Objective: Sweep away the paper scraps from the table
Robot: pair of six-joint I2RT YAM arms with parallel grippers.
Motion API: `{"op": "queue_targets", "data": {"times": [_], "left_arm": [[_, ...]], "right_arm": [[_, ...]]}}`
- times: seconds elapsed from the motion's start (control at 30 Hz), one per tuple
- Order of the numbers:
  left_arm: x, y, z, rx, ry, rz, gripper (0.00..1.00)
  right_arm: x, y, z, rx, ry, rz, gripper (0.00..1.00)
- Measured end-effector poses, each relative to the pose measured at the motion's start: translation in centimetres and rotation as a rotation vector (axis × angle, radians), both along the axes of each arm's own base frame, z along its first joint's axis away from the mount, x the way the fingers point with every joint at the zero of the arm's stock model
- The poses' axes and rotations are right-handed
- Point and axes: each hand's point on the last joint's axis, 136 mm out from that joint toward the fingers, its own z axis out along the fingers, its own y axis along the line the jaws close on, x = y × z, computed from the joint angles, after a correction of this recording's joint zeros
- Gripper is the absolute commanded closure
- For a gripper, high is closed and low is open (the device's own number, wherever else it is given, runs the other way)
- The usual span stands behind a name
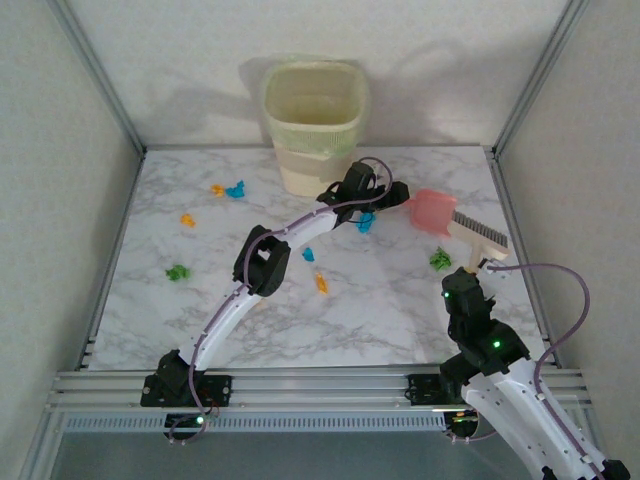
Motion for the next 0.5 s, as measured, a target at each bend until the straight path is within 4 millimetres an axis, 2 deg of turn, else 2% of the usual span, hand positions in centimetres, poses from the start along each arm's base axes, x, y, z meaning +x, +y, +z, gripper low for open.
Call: {"op": "queue_targets", "data": {"times": [0.13, 0.33, 0.5], "left_arm": [[0.4, -0.3, 0.3, -0.045, 0.006, 0.02, 0.22], [0.7, -0.4, -0.8, -0.069, 0.031, 0.04, 0.28], [0.8, -0.4, -0.7, -0.088, 0.037, 0.048, 0.36]], "right_arm": [[0.0, 0.0, 0.0, 0.0, 0.0, 0.0, 1.0], [0.0, 0.1, 0.0, 0.002, 0.001, 0.003, 1.0], [0.1, 0.3, -0.1, 0.009, 0.002, 0.013, 1.0]]}}
